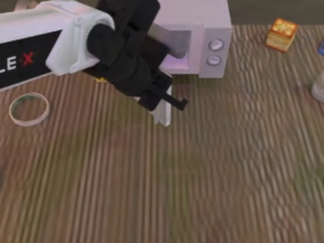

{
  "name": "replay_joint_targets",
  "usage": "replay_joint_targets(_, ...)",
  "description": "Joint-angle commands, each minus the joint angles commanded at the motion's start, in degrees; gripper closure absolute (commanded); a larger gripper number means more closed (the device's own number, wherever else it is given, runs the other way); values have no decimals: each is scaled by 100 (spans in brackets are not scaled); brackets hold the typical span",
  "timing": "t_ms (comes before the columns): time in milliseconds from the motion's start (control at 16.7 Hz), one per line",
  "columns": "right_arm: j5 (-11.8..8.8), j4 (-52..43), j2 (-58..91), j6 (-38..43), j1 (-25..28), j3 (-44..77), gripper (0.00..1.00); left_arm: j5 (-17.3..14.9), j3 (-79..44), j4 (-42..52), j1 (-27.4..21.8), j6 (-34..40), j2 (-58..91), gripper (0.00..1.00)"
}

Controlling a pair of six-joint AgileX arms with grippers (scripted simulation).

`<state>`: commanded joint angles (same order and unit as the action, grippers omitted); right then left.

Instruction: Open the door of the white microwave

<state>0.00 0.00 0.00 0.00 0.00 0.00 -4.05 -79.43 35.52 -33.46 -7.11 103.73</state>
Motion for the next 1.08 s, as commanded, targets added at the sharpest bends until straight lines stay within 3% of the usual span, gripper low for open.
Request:
replay_joint_targets(360, 0, 0, 0, 0, 0, 0, 0, -45, 23, 2, -19, 2, 8, 100)
replay_joint_targets(780, 0, 0, 0, 0, 0, 0, 0, -483, 344, 40, 312, -850, -304, 100)
replay_joint_targets(1080, 0, 0, 0, 0, 0, 0, 0, -513, 373, 50, 334, -905, -317, 100)
